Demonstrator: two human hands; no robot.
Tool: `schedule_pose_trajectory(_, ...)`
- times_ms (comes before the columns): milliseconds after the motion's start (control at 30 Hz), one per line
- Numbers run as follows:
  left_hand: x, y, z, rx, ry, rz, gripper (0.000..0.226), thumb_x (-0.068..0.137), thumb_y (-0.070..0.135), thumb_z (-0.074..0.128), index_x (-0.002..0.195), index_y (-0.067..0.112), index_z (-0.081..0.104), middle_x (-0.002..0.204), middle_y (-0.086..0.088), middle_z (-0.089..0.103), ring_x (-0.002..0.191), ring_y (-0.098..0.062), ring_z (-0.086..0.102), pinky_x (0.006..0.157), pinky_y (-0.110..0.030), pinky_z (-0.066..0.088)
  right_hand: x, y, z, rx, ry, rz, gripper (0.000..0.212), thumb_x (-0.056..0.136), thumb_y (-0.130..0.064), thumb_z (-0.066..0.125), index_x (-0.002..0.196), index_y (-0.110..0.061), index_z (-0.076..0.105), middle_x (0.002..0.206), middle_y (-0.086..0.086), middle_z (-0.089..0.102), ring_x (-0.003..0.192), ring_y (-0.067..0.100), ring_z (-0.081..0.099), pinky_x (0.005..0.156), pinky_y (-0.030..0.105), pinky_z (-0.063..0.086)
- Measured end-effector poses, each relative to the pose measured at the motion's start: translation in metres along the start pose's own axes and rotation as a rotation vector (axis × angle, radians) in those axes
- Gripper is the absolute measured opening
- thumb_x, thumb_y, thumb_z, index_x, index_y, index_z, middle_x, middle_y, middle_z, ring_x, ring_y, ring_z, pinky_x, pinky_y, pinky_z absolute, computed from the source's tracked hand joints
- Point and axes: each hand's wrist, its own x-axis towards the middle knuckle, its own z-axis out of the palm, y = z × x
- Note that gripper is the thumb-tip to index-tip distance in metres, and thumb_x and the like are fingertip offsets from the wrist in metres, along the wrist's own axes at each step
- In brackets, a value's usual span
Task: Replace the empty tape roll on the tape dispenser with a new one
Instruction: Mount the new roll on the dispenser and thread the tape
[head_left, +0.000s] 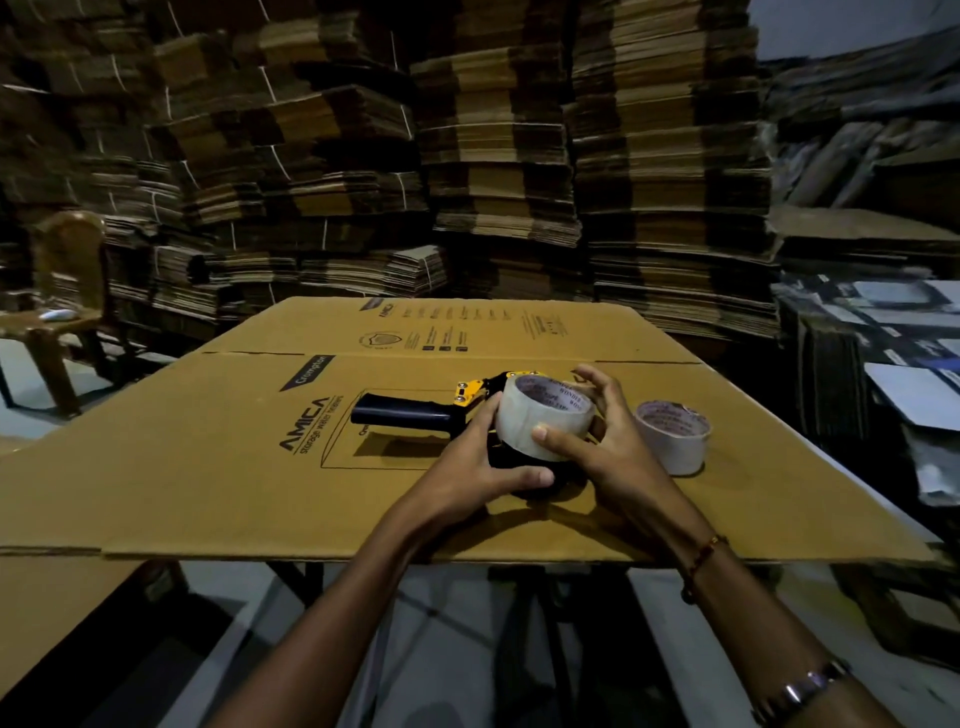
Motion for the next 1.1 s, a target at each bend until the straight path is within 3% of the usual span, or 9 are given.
schedule_pose_trajectory(100,0.007,0.001,0.003,0.046,0.047,-0.004,0.085,0.070,0.026,0.090,0.136,0.041,0.037,0.130,0.017,0.055,0.118,0.001,0.054,0.093,-0.017,0.050,0.003,0.001,-0.002,-0.016,-0.028,0.033,0.095,0.076,-0.024,0.085,0.152,-0.033,0.029,0.145,-0.004,0.046,0.129,0.012,0.051,0.106,0.040,0.050)
schedule_pose_trajectory(200,0.011,-0.002,0.009,0.103,0.082,0.005,0.096,0.065,0.029,0.092,0.141,0.037,0.034,0.122,0.028,0.052,0.116,0.006,0.053,0.090,-0.013,0.048,0.005,0.003,-0.004,-0.052,-0.055,0.056,0.093,0.076,-0.026,0.085,0.152,-0.029,0.032,0.142,-0.003,0.054,0.127,0.012,0.054,0.107,0.040,0.049)
schedule_pose_trajectory(367,0.016,-0.005,0.013,0.172,0.118,0.010,0.101,0.061,0.035,0.093,0.142,0.027,0.034,0.119,0.028,0.050,0.116,-0.006,0.055,0.095,-0.029,0.052,0.007,0.006,-0.006,-0.072,-0.072,0.059,0.093,0.075,-0.024,0.086,0.151,-0.028,0.033,0.138,-0.006,0.058,0.123,0.008,0.058,0.098,0.026,0.053)
schedule_pose_trajectory(467,0.017,-0.006,0.012,0.196,0.118,0.014,0.101,0.059,0.036,0.093,0.141,0.028,0.035,0.120,0.027,0.052,0.117,-0.007,0.055,0.097,-0.033,0.052,0.007,0.011,-0.004,-0.086,-0.078,0.060,0.107,0.071,-0.027,0.090,0.155,-0.029,0.024,0.143,-0.007,0.051,0.129,0.010,0.053,0.106,0.031,0.049)
schedule_pose_trajectory(533,0.016,-0.008,0.011,0.198,0.130,0.006,0.100,0.056,0.039,0.093,0.139,0.029,0.039,0.121,0.023,0.056,0.115,-0.005,0.057,0.097,-0.034,0.053,0.007,0.013,-0.003,-0.055,-0.056,0.075,0.111,0.064,-0.028,0.094,0.153,-0.029,0.027,0.141,-0.008,0.054,0.128,0.012,0.054,0.107,0.035,0.048)
schedule_pose_trajectory(667,0.015,-0.009,0.008,0.214,0.160,-0.015,0.096,0.054,0.037,0.095,0.134,0.029,0.043,0.119,0.016,0.061,0.110,-0.007,0.060,0.090,-0.032,0.055,0.012,0.013,-0.001,-0.031,-0.030,0.047,0.081,0.060,-0.018,0.095,0.126,-0.031,0.051,0.124,-0.006,0.068,0.114,0.010,0.065,0.098,0.035,0.055)
schedule_pose_trajectory(767,0.013,-0.007,0.008,0.235,0.165,0.003,0.094,0.056,0.037,0.095,0.134,0.032,0.043,0.117,0.019,0.061,0.109,-0.001,0.058,0.084,-0.020,0.051,0.014,0.015,-0.003,-0.068,-0.029,0.034,0.081,0.060,-0.019,0.096,0.127,-0.028,0.052,0.123,-0.006,0.068,0.111,0.007,0.066,0.098,0.037,0.055)
schedule_pose_trajectory(933,0.012,-0.007,0.009,0.293,0.184,0.090,0.095,0.049,0.050,0.092,0.134,0.037,0.052,0.127,0.014,0.060,0.118,-0.005,0.056,0.097,-0.035,0.052,0.011,0.017,-0.003,-0.179,-0.053,0.013,0.088,0.055,-0.034,0.096,0.131,-0.031,0.052,0.123,-0.013,0.067,0.114,0.005,0.063,0.098,0.040,0.055)
schedule_pose_trajectory(1100,0.011,-0.006,0.009,0.309,0.175,0.073,0.092,0.047,0.055,0.089,0.129,0.043,0.050,0.125,0.019,0.061,0.116,-0.004,0.058,0.096,-0.039,0.053,0.010,0.016,-0.002,-0.184,-0.030,0.006,0.086,0.054,-0.033,0.096,0.129,-0.029,0.054,0.121,-0.011,0.068,0.111,0.006,0.065,0.096,0.041,0.056)
